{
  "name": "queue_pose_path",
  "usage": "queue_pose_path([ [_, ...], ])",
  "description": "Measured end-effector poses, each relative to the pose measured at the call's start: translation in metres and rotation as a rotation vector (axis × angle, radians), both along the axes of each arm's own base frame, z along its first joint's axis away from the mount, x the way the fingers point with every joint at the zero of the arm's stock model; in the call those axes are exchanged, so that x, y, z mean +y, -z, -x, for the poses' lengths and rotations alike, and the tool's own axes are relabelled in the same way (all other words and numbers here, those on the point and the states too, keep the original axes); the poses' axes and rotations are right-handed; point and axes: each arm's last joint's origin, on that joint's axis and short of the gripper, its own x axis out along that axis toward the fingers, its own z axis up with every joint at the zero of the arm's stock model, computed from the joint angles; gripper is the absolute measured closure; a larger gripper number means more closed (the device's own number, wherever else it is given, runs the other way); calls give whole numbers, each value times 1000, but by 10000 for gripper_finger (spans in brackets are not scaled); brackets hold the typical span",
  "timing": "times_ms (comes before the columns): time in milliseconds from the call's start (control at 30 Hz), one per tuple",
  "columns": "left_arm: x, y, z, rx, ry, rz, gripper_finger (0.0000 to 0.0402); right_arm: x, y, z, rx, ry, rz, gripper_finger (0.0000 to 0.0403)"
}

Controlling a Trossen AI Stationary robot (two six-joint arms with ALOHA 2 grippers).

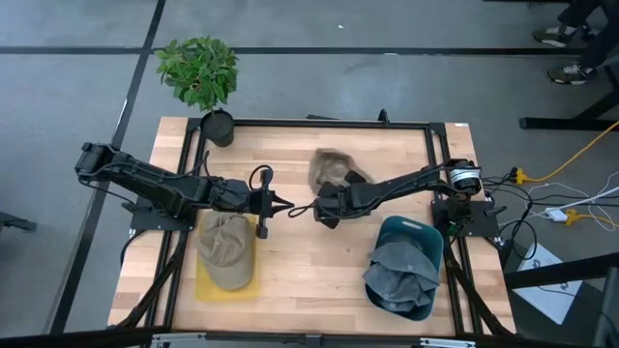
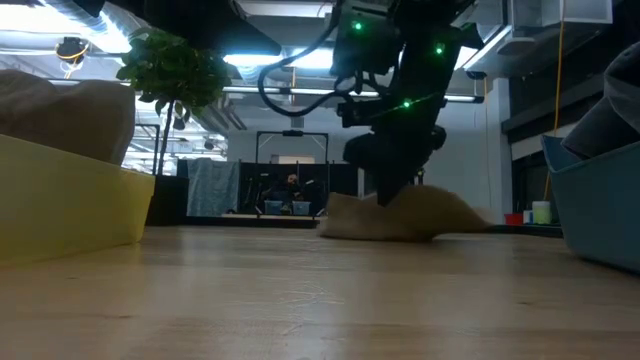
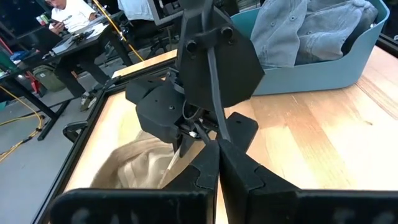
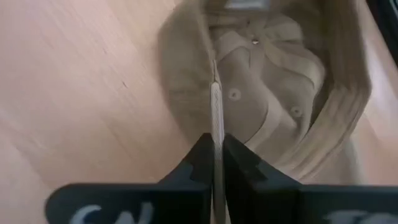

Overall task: Pick & Place hat
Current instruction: Put the brown cap into the yellow bin

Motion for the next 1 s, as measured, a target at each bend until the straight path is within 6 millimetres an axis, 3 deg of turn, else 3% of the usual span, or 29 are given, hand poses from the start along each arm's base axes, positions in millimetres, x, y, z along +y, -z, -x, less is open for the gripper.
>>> queue_pose_path([
  [233, 0, 0, 0, 0, 0, 0, 399, 0, -30, 9, -25, -89, -24, 382],
  [433, 0, -1, 0, -6, 0, 1, 394, -1, -78, 27, -124, -198, -69, 386],
  [633, 0, -4, -1, -20, -5, 22, 391, -12, -127, 54, -295, -328, -287, 386],
  [800, -3, -8, -2, -34, 4, 31, 396, -25, -153, 82, -296, -127, 78, 386],
  [867, -4, -9, -2, -38, 8, 31, 397, -28, -157, 88, -292, -88, 142, 386],
  [933, -6, -9, -2, -35, 13, 31, 397, -28, -157, 88, -309, -148, 29, 386],
  [1000, -7, -9, -1, -37, 18, 31, 395, -24, -155, 85, -327, -326, -244, 386],
])
